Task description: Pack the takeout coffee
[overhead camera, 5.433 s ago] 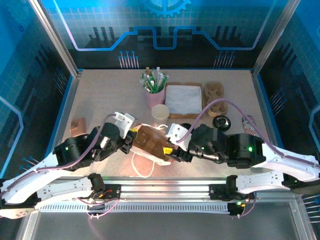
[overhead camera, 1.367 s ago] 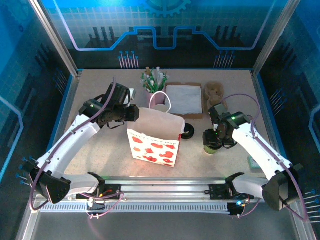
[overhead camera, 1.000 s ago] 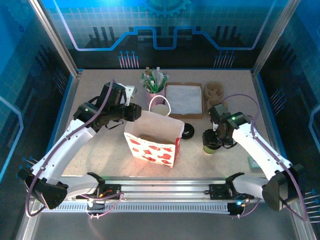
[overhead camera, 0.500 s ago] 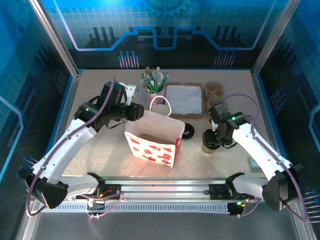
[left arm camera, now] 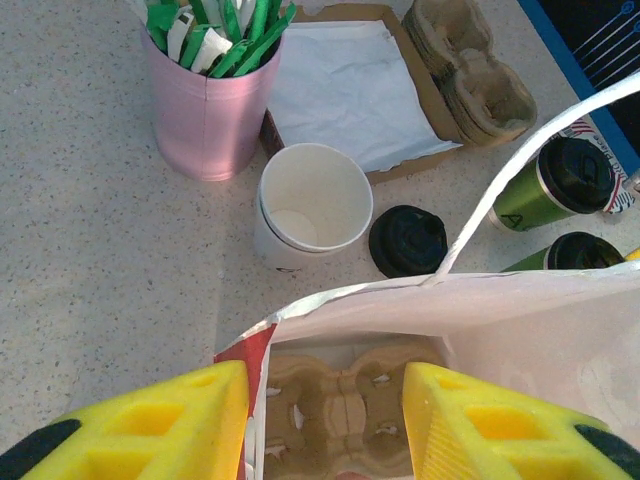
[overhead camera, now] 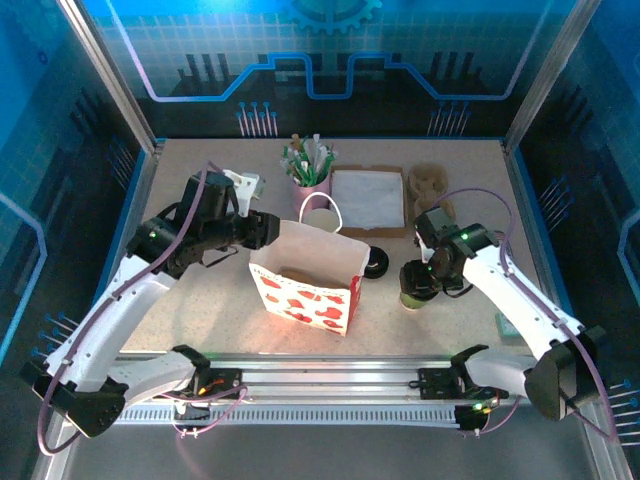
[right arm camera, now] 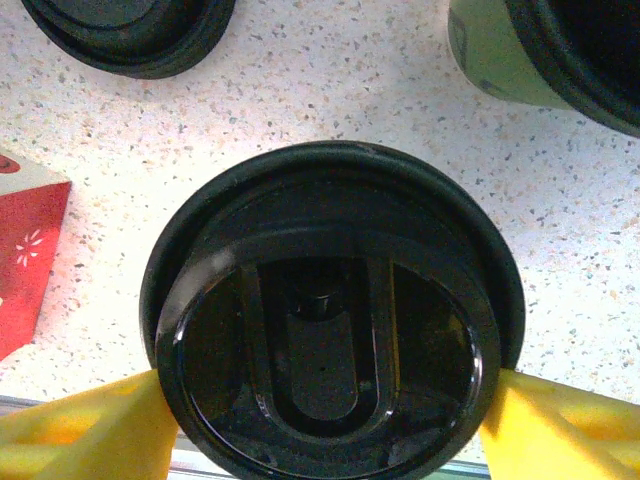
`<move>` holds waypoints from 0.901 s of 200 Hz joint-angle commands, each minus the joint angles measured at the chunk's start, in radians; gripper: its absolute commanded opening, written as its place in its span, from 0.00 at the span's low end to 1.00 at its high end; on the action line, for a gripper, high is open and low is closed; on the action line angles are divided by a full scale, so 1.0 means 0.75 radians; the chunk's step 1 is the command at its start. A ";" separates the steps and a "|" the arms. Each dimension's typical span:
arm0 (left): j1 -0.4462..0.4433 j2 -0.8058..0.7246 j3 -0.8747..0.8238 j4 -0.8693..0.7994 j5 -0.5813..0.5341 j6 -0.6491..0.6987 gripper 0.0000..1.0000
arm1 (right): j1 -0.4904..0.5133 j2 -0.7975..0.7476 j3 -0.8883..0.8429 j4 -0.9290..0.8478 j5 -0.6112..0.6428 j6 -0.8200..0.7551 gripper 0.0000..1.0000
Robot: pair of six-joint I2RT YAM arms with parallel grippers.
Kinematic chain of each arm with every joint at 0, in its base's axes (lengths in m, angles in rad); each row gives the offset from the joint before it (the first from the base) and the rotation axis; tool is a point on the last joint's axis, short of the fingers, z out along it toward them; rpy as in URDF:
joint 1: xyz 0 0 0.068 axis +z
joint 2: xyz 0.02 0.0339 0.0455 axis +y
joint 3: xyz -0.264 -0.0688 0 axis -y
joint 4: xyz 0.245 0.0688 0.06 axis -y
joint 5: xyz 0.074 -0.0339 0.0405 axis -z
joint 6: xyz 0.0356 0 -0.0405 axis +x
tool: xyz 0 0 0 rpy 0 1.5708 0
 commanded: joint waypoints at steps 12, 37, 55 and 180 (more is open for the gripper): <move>0.010 -0.030 -0.038 -0.021 0.060 -0.033 0.46 | 0.028 0.043 0.065 0.002 -0.028 -0.015 0.77; 0.010 -0.032 -0.059 -0.033 0.070 -0.038 0.46 | 0.033 0.080 0.074 -0.009 -0.010 -0.032 0.77; 0.011 -0.042 -0.078 -0.039 0.071 -0.040 0.46 | 0.055 0.075 0.070 -0.009 -0.017 -0.048 0.79; 0.011 -0.072 -0.115 -0.033 0.103 -0.036 0.47 | 0.105 0.150 0.181 -0.095 -0.046 -0.123 0.88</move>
